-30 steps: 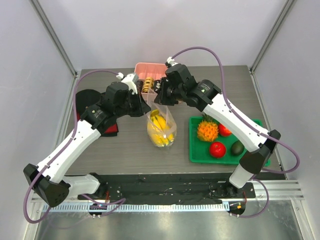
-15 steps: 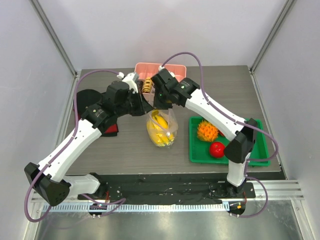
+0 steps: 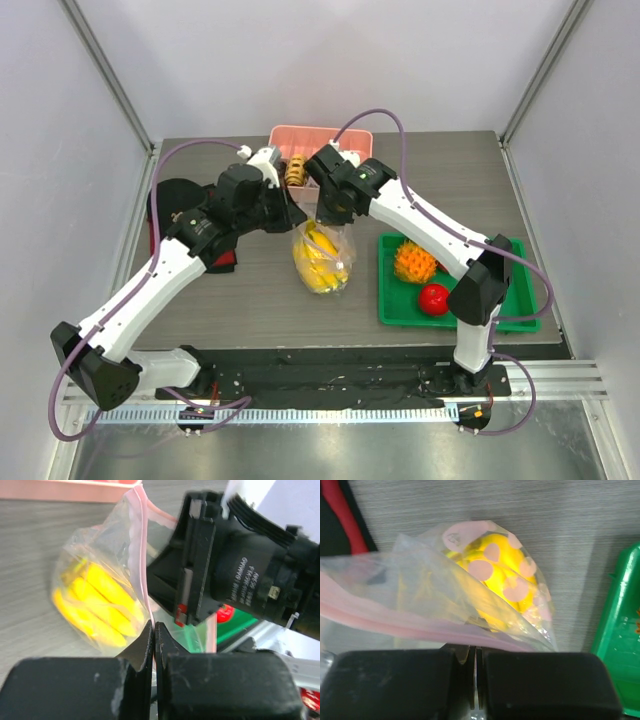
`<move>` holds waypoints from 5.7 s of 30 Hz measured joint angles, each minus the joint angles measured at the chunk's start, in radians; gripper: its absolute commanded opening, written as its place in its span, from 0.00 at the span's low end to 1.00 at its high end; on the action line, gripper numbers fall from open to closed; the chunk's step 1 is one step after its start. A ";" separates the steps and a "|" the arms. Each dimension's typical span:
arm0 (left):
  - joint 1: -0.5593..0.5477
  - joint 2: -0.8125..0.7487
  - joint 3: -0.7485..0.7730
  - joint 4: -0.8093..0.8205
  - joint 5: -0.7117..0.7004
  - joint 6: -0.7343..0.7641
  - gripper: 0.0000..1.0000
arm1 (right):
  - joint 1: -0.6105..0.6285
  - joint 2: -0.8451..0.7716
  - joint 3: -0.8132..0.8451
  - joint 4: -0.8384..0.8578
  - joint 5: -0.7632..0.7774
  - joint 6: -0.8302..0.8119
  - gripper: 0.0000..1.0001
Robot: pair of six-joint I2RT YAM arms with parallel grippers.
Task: Open the zip-top bag and remove the fake food
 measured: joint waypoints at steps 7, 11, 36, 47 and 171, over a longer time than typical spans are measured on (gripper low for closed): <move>-0.073 0.045 0.047 -0.021 -0.111 0.075 0.00 | 0.036 0.027 0.088 -0.092 0.023 0.001 0.01; -0.111 0.063 0.067 -0.040 -0.181 0.085 0.00 | 0.047 0.032 0.091 -0.121 0.024 0.008 0.01; -0.237 0.083 0.055 -0.087 -0.489 0.044 0.00 | 0.013 0.040 -0.146 0.030 -0.215 0.457 0.04; -0.250 -0.018 -0.043 0.047 -0.378 0.069 0.00 | -0.042 -0.038 -0.218 0.119 -0.300 0.559 0.06; 0.311 0.446 -0.272 0.196 0.356 -0.148 0.05 | -0.090 0.034 -0.420 0.529 -0.326 -0.420 0.33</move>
